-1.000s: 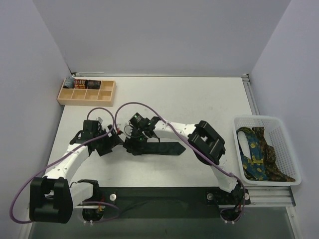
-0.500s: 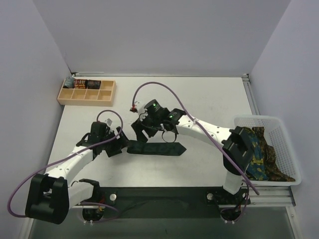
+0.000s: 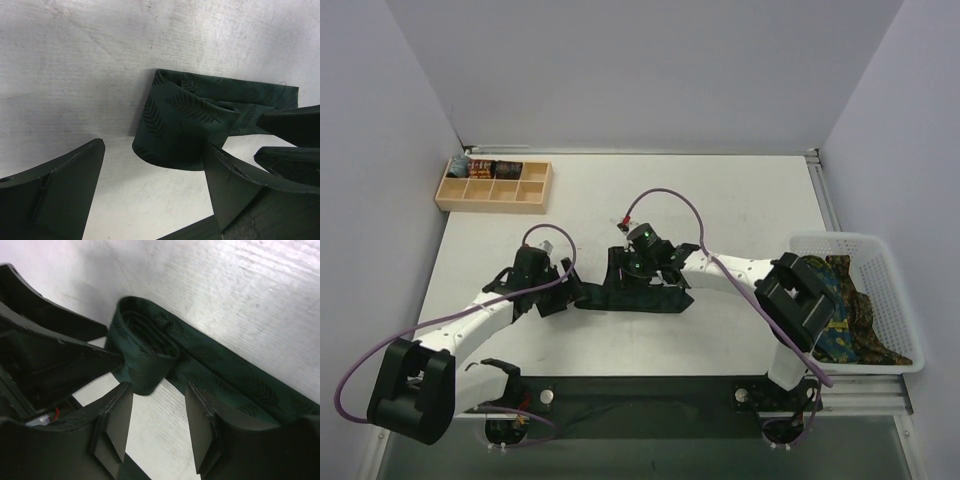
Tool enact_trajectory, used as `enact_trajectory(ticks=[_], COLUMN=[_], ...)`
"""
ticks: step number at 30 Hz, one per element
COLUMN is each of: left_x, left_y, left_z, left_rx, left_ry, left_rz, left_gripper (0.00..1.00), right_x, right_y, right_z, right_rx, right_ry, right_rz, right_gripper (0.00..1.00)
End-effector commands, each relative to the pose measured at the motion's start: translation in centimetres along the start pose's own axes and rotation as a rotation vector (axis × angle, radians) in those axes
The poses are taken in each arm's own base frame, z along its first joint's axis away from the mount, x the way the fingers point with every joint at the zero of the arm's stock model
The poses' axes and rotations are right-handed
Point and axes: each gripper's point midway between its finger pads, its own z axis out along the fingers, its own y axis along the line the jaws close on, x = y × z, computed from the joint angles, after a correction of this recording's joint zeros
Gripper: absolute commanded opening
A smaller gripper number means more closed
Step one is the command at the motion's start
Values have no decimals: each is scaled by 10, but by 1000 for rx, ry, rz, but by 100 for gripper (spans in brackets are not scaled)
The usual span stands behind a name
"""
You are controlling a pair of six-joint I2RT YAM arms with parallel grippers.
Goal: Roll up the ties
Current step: Roll the tie
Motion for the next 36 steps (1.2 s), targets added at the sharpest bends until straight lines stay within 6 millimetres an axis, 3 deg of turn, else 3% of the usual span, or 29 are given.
enact_trajectory(ticks=[1, 6, 11, 18, 25, 36], left_x=[-15, -10, -10, -12, -12, -19], left_y=[-11, -11, -9, -15, -24, -34], left_z=[2, 6, 7, 10, 11, 23], left_rx=[4, -14, -31, -27, 29, 100], left_ry=[-63, -54, -67, -70, -74, -113], left_rz=[24, 24, 12, 9, 21, 92], left_gripper=[90, 89, 87, 86, 86, 87], right_x=[-19, -14, 2, 22, 28, 29], right_y=[26, 26, 13, -12, -27, -30], right_z=[5, 15, 23, 30, 34, 38], right_rx=[-111, -135, -104, -56, -36, -63], right_ry=[-81, -59, -13, 39, 60, 81], right_rz=[74, 98, 123, 142, 147, 151], right_gripper=[45, 43, 41, 30, 27, 26])
